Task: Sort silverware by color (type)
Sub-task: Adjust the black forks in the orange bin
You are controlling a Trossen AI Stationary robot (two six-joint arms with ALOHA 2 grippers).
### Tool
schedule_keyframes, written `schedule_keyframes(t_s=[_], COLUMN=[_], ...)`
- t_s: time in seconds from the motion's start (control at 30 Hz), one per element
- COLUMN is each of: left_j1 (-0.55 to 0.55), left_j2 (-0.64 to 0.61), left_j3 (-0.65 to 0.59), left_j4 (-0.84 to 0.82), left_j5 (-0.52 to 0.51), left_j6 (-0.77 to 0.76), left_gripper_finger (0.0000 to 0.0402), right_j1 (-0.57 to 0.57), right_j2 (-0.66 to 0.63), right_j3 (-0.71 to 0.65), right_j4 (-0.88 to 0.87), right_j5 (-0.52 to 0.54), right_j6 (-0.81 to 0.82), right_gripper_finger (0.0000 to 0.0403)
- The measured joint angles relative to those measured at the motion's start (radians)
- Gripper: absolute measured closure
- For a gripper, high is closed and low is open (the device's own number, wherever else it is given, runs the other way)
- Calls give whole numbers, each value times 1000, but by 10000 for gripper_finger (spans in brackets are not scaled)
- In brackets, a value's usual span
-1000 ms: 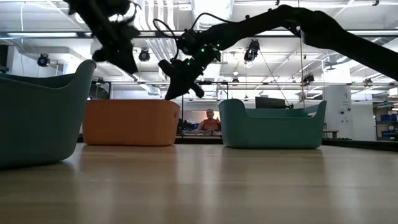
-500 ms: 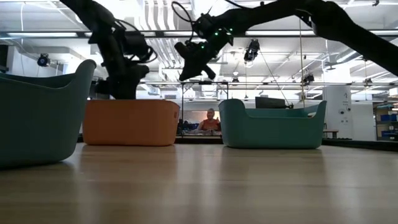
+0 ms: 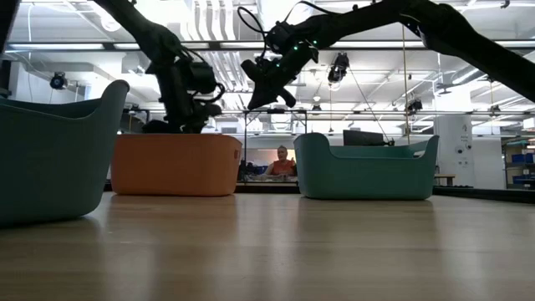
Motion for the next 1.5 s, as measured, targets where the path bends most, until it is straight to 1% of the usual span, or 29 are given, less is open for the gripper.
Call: schedule_keyframes(t_s=[0.07, 0.13, 0.33, 0.6, 0.8, 0.9, 1.0, 1.1, 1.17, 1.27, 1.4, 1.5], left_j1=[8, 12, 17, 17, 17, 17, 17, 17, 17, 17, 20, 22], left_j2=[25, 43, 56, 51, 12, -22, -55, -86, -97, -107, -128, -168], left_j3=[11, 28, 39, 46, 125, 161, 176, 168, 153, 121, 74, 33], left_j4=[-20, -48, -79, -95, -110, -134, -147, -149, -160, -158, -158, -146], left_j5=[-5, -35, -56, -54, -54, -57, -51, 26, 72, 85, 84, 84], left_j6=[10, 11, 58, 62, 91, 165, 329, 551, 641, 672, 660, 650], left_gripper_finger=[324, 324, 324, 324, 324, 324, 324, 324, 324, 324, 324, 324], right_j1=[0, 0, 0, 1, 4, 6, 10, 13, 15, 17, 19, 21], right_j2=[0, 0, 0, 0, 0, 0, 0, 0, 0, -7, -30, -42], right_j3=[0, 0, 0, 0, 0, 0, 0, 0, 0, 0, 0, 0], right_j4=[0, 0, 0, 0, 0, 5, 7, 2, -2, -16, -33, -35], right_j5=[-1, -1, -1, 0, -1, -1, -2, -2, -2, -3, -3, -2], right_j6=[0, 0, 0, 3, 3, 5, 18, 33, 44, 65, 64, 65], right_gripper_finger=[394, 394, 394, 394, 394, 394, 394, 394, 394, 394, 394, 394])
